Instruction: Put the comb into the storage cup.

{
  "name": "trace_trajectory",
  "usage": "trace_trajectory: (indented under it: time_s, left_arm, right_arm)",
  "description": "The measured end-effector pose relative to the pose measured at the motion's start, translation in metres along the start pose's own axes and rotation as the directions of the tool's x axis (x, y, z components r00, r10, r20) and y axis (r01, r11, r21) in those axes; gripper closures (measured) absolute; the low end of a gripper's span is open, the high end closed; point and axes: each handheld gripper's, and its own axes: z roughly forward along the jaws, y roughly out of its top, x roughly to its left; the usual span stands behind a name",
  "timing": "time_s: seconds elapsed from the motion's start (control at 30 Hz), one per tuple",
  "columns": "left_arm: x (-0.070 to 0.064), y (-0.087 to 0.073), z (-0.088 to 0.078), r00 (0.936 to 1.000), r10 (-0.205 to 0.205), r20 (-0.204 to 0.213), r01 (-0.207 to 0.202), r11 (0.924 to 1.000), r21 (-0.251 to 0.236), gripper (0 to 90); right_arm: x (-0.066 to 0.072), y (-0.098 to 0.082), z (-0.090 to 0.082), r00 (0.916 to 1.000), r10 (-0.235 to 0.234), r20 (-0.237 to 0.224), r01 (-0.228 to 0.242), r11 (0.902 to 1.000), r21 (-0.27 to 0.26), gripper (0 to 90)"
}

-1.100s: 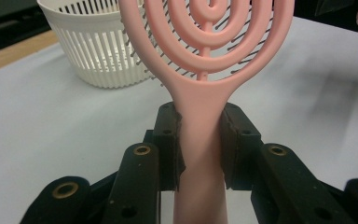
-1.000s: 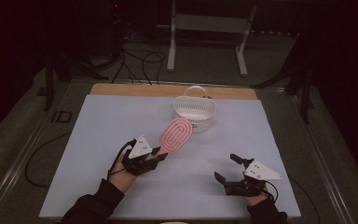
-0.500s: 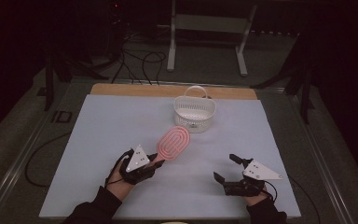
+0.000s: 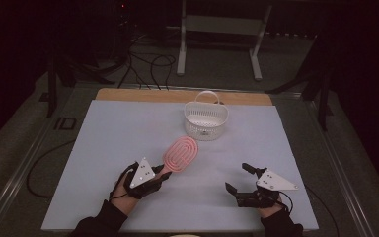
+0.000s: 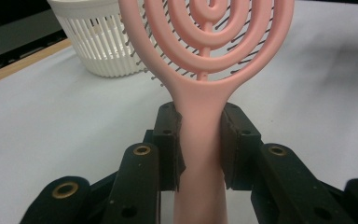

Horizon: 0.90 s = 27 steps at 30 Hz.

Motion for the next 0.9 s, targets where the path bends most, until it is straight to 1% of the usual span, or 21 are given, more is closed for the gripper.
trace_trajectory:
  time_s: [0.1,0.13,0.23,0.27,0.43,0.5,0.7,0.8,0.9]
  left_arm:
    - [-0.002,-0.001,0.002,0.9998,0.013,0.013,-0.013,0.9999,0.008,71.5]
    - [-0.002,-0.001,0.002,0.9998,0.007,0.020,-0.007,1.0000,0.006,71.5]
    - [-0.001,-0.001,0.003,0.9999,0.005,0.016,-0.005,1.0000,0.007,71.5]
    - [0.001,-0.001,0.002,0.9998,-0.006,0.019,0.006,1.0000,-0.001,71.5]
    - [0.001,-0.002,0.000,0.9998,-0.011,0.016,0.011,0.9999,-0.007,71.5]
    - [0.001,-0.002,-0.002,0.9999,-0.006,0.015,0.006,0.9999,-0.011,71.5]
    - [0.003,-0.003,-0.002,0.9997,-0.019,0.015,0.019,0.9997,-0.016,71.5]
    - [0.002,-0.002,-0.002,0.9999,-0.010,0.013,0.010,0.9998,-0.020,71.5]
    - [0.000,0.000,-0.003,0.9999,-0.006,0.013,0.006,0.9996,-0.027,71.6]
  right_arm:
    - [0.001,0.002,0.000,0.9999,0.011,0.001,-0.011,0.9999,-0.003,10.5]
    - [0.001,0.003,0.001,0.9999,0.014,0.004,-0.014,0.9999,-0.001,10.5]
    - [0.001,0.004,0.002,0.9998,0.021,0.004,-0.021,0.9998,0.004,10.5]
    - [0.002,0.005,0.002,0.9997,0.023,-0.003,-0.023,0.9997,0.000,10.5]
    - [0.004,0.009,0.006,0.9989,0.041,-0.022,-0.041,0.9992,0.002,10.6]
    - [0.005,0.014,0.007,0.9974,0.057,-0.044,-0.058,0.9983,-0.009,10.6]
    - [0.011,0.024,0.009,0.9960,0.056,-0.069,-0.057,0.9983,-0.009,10.5]
    - [0.012,0.029,0.008,0.9939,0.074,-0.082,-0.074,0.9972,-0.004,10.4]
    - [0.013,0.039,0.006,0.9944,0.070,-0.080,-0.071,0.9974,-0.013,10.4]
